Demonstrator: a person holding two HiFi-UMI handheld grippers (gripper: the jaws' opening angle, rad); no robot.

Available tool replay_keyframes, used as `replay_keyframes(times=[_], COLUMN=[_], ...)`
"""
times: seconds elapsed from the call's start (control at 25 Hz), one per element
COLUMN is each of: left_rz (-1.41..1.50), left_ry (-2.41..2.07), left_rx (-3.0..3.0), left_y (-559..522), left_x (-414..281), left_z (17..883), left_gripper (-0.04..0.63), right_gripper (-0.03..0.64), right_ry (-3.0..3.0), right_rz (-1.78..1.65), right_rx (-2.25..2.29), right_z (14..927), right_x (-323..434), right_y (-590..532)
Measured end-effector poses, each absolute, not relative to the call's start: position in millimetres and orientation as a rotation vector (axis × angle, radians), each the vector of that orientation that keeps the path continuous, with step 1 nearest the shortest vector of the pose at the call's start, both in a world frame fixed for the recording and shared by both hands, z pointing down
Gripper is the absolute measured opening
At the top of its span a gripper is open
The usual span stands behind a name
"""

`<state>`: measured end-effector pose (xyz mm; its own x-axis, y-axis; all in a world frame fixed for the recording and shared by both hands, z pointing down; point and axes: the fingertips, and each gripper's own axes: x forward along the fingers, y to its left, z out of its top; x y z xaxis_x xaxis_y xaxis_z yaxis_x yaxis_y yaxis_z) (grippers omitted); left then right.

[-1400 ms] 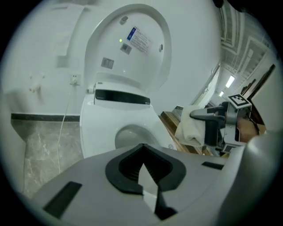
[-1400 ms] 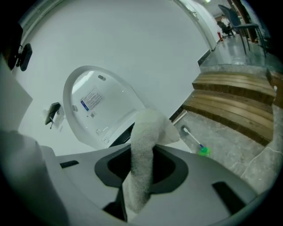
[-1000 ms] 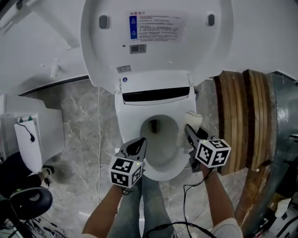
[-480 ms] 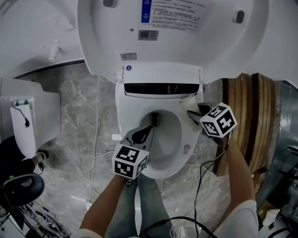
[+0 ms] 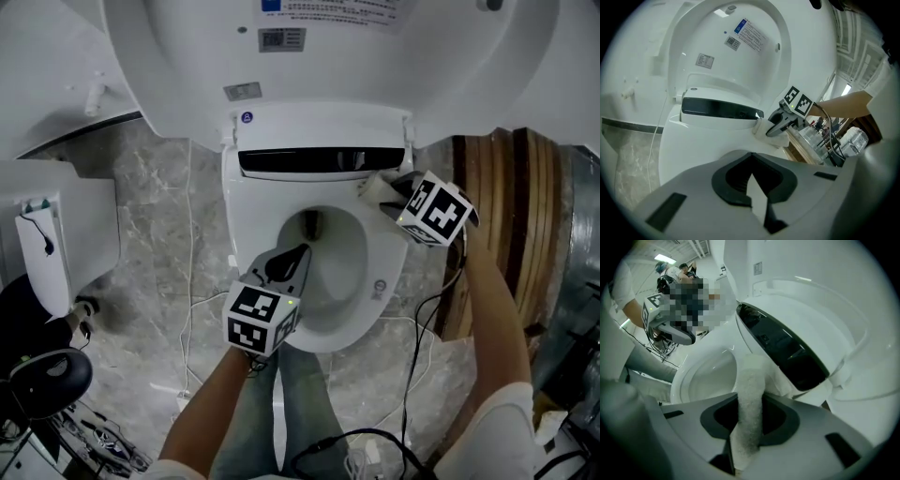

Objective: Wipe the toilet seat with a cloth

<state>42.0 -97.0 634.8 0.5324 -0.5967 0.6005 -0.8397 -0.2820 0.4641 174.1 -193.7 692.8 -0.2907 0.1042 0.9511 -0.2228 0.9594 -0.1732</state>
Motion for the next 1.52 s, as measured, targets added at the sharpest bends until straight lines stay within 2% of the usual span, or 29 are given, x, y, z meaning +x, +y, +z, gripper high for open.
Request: replay_keyframes(times=[1.52], left_rz=[0.487], left_ry=[-1.048], left_rx=[2.042], left_y=[-21], left_x=[64], left_z=[644], left_gripper=[0.011], right_gripper=[0.1], right_ry=[-1.912], right_rz=[0.437], right_rx=[0.065], right_z=[714], right_x=[191], right_y=[-31])
